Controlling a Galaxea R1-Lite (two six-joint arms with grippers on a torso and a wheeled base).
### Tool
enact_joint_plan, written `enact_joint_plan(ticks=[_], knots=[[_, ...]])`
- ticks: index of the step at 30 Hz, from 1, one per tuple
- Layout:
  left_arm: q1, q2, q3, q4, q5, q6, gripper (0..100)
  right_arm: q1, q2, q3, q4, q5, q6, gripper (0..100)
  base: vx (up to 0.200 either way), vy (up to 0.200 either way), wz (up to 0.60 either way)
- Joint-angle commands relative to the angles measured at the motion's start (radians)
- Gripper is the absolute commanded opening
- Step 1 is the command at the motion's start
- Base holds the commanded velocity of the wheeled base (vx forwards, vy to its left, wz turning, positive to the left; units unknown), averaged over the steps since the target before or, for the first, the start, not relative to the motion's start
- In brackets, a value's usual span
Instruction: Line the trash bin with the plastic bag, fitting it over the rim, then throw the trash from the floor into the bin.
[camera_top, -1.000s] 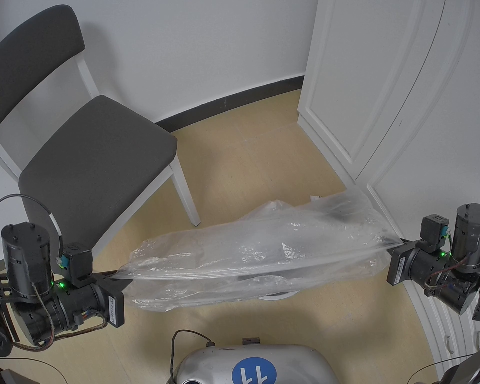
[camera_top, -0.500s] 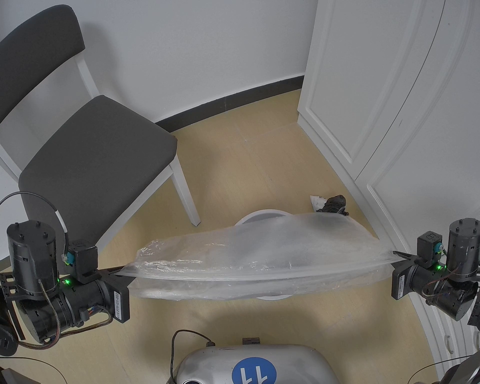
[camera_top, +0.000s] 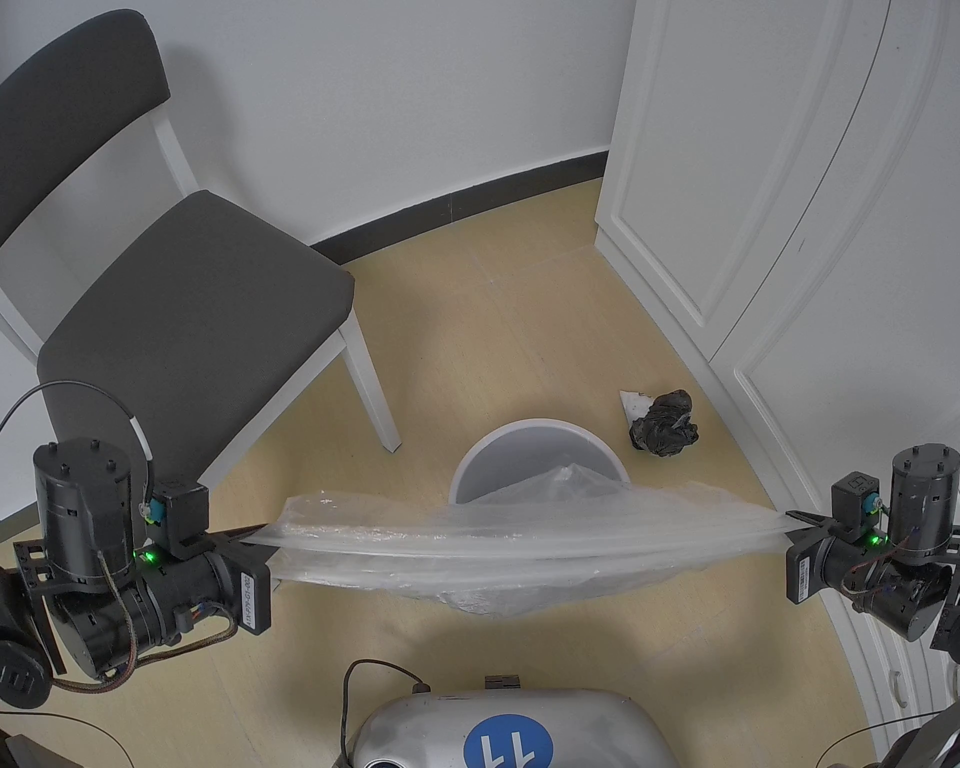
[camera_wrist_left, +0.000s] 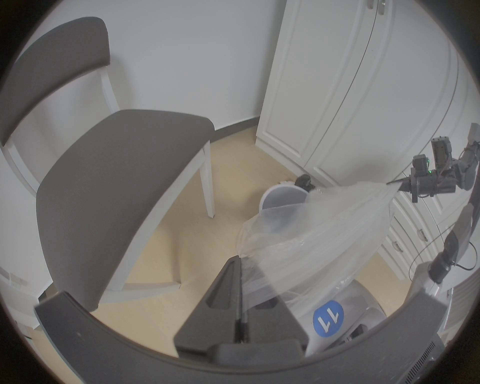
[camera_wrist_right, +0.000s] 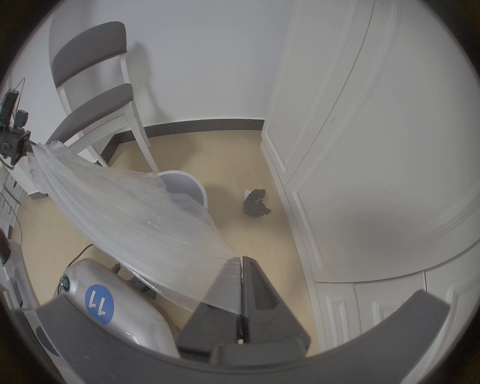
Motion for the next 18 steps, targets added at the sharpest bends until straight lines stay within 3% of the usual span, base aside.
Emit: enact_joint_plan(ticks=[1, 11, 17, 18], knots=[[-0.014, 0.031, 0.003, -0.038, 0.003, 0.000, 0, 0.018, -0.007, -0.004, -0.028, 0.007, 0.002, 0, 0.000, 0.000, 0.00], [-0.124, 0.289, 0.000, -0.426, -0.006, 0.048, 0, 0.206, 0.116, 0.079, -0.371, 0.031, 0.000, 0, 0.000, 0.000, 0.00], [-0.170, 0.414, -0.009, -0.653, -0.049, 0.066, 0, 0.229, 0.228, 0.110, -0.532, 0.070, 0.008, 0, 0.000, 0.000, 0.00], [-0.196, 0.447, -0.014, -0.728, -0.078, 0.060, 0, 0.229, 0.291, 0.128, -0.641, 0.088, 0.009, 0, 0.000, 0.000, 0.00]])
